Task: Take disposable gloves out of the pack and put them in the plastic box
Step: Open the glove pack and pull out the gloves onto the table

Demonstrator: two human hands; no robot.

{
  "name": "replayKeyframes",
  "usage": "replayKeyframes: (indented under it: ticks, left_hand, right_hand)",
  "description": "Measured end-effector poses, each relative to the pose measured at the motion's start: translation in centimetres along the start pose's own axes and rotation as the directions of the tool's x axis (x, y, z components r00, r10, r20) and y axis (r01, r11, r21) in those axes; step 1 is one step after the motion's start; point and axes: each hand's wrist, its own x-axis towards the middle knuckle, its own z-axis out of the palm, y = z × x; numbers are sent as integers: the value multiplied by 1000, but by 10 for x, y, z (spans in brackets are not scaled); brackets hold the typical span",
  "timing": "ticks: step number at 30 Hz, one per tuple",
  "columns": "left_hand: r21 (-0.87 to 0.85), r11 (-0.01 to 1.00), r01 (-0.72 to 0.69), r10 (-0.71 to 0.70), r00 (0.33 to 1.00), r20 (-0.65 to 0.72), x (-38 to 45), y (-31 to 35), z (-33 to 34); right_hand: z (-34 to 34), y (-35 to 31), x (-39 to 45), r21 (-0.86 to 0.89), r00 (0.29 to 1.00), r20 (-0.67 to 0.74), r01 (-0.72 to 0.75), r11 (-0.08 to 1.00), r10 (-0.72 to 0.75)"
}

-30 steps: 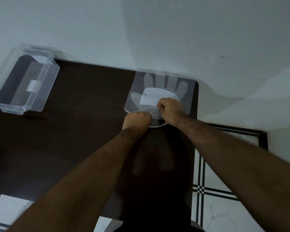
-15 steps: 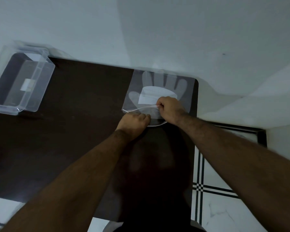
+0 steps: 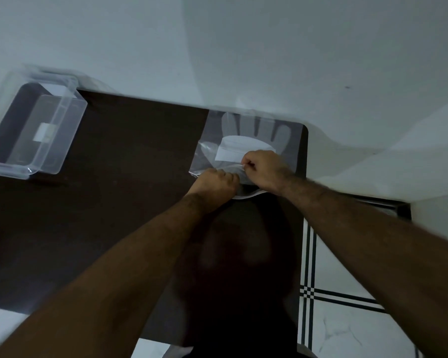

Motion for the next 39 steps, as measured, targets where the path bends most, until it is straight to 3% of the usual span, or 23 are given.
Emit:
replayKeyframes:
  ticks: [7,12,16,21,27,33,39]
  left_hand:
    - [-26,999,-23,20,995,-94,-6,-1,4]
    - [-14,998,-69,65,982,-179,-13,-3,3]
    - [-52,995,-89,77,978,-192,-19,-2,-2]
    - [-87,988,-128,117,985,-127,-33,3,-5]
    - [-128,984,-126,96,971,-218,-54,19,-10]
    - [-195,975,-110,74,980,-183,-89,46,-4]
    - [-199,977,-76,28,972,-233,-139,78,1]
  right_hand:
    - [0,5,8,-73,990,-138,26,997,-36]
    - [0,3,19,-309,988,116,-58,949,98]
    - [2,5,26,-317,956,232,-97,943,177]
    - [0,4,31,-363,955,256,-48,931,149]
    - [-3,8,41,-384,954,256,-49,922,157]
    - [-3,9,48,-352,961,239,-47,935,138]
    - [-3,8,57,-342,966,232,-32,939,118]
